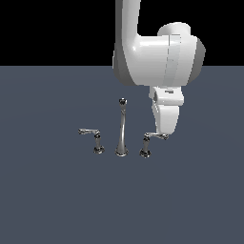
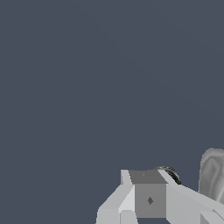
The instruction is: Turn on the faucet by rotating a designated handle.
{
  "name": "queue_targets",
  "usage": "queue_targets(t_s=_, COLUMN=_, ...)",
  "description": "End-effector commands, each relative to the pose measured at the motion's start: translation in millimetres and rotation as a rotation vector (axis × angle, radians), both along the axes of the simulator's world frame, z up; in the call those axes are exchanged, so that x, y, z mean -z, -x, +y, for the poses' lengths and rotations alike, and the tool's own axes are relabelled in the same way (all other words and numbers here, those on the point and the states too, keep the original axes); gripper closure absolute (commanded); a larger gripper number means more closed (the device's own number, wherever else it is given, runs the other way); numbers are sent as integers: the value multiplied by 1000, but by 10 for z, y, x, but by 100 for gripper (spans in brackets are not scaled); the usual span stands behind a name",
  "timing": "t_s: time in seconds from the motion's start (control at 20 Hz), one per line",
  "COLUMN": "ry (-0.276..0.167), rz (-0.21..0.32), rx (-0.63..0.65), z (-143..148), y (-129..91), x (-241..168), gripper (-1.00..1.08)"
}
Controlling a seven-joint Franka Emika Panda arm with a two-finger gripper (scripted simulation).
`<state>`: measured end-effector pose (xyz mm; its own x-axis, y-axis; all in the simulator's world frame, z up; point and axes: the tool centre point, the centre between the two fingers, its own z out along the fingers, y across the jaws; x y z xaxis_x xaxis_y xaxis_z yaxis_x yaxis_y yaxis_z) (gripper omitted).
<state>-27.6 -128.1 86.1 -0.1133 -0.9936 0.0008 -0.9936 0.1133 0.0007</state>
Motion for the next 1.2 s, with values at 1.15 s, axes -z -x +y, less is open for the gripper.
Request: queue_targets(t_s=1.15, ry=0, rz=-8, rx=-1, z=-22, y=545, x=2, gripper=108)
